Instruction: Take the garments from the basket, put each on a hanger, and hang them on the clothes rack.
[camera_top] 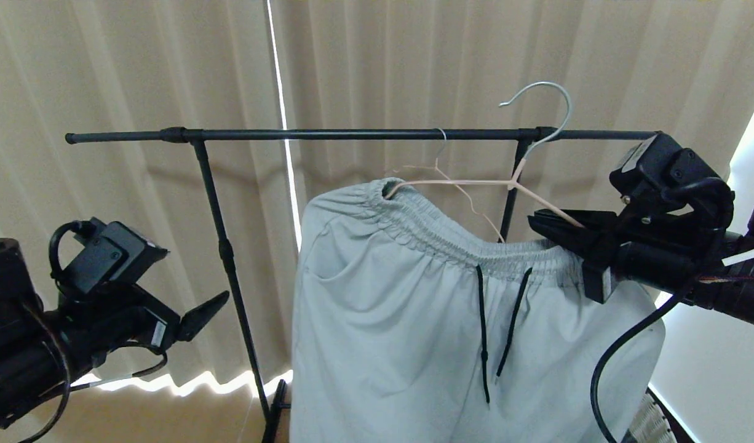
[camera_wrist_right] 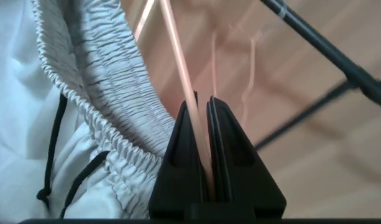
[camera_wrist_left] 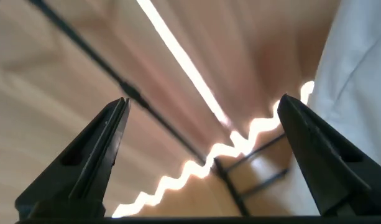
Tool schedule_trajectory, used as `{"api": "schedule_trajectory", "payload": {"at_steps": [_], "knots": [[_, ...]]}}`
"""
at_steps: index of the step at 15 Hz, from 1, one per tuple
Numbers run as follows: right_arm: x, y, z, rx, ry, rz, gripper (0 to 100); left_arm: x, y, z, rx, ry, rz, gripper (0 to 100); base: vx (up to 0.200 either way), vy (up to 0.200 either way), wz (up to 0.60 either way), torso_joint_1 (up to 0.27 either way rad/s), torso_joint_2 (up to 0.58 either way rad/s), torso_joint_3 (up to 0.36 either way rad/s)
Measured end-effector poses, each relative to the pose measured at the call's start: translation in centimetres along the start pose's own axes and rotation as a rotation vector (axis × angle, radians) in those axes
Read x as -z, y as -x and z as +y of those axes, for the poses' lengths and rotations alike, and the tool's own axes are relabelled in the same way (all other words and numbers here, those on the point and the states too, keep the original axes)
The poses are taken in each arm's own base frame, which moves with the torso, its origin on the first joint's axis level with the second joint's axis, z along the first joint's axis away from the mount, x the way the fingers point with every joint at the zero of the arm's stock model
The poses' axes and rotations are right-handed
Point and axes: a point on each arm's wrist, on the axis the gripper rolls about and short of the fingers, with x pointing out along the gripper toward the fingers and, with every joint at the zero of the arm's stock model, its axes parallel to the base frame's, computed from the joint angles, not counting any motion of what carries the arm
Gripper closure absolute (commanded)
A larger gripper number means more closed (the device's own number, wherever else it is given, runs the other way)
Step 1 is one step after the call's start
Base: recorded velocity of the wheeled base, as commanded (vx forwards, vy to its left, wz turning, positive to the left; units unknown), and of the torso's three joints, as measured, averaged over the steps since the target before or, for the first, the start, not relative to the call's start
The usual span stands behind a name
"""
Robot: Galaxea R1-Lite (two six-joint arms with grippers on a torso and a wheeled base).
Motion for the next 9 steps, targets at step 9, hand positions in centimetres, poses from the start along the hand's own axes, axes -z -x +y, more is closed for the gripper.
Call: {"api": "schedule_trajectory", "payload": {"at_steps": [9], "knots": [[1.3,1.1,0.4,0.061,-0.004,0.256,100,1.6,8.3,-1.0,-0.126,0.261,-0.097,0,0.000,0.000,0.00,0.000,0.00,0.000]]}}
